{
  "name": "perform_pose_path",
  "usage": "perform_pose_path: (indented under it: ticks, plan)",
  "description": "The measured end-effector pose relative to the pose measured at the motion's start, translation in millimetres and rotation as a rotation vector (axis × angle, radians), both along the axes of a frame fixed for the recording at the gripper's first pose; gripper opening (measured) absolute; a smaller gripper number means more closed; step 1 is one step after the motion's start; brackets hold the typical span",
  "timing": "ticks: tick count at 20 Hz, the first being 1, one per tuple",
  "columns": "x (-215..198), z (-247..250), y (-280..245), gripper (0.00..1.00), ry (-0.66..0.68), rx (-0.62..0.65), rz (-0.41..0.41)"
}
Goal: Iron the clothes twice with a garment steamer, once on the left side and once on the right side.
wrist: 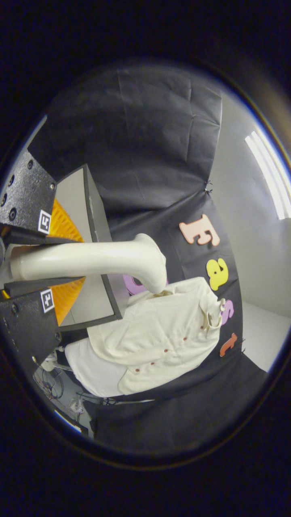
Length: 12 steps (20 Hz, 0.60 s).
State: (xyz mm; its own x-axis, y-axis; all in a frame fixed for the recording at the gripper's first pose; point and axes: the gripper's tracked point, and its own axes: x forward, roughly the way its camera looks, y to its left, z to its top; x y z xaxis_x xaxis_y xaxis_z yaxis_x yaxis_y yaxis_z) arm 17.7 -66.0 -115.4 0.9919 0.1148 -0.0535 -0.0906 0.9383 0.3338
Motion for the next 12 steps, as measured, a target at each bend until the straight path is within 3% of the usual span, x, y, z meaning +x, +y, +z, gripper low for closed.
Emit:
perform_pose_path:
  ticks: [10, 12]
  plan:
    - [-46, 55, 107, 0.35, -0.048, -0.196, 0.004]
    - [-46, 58, 117, 0.35, -0.036, -0.162, 0.012]
